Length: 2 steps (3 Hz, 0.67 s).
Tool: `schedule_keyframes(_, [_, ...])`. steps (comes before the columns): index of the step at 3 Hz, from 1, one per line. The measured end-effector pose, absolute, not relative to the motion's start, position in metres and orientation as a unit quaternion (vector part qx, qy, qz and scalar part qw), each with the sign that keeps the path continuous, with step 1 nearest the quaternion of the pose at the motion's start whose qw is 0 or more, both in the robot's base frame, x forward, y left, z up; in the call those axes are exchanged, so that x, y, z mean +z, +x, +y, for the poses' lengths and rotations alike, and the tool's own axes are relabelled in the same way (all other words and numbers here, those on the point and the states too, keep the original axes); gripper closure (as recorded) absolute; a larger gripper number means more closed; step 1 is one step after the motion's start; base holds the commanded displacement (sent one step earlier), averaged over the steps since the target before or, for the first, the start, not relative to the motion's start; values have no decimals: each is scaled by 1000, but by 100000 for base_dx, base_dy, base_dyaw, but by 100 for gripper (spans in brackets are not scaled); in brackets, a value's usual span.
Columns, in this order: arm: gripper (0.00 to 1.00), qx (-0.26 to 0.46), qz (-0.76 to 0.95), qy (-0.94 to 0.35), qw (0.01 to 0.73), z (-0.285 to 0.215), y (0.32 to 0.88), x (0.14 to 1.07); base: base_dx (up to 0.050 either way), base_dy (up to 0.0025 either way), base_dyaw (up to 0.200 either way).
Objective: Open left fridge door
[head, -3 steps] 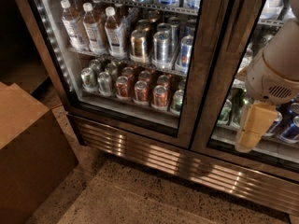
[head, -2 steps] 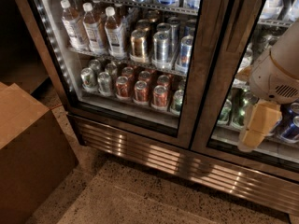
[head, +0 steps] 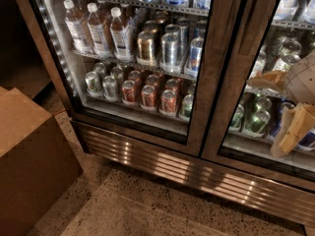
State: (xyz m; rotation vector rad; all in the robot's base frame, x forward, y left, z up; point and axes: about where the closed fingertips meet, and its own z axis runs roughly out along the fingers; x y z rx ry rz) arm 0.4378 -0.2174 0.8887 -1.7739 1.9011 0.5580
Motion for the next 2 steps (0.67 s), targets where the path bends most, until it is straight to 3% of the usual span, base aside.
schedule_keyframes(2, [0,216,683,-646,264,-211,434,886,0,0,0])
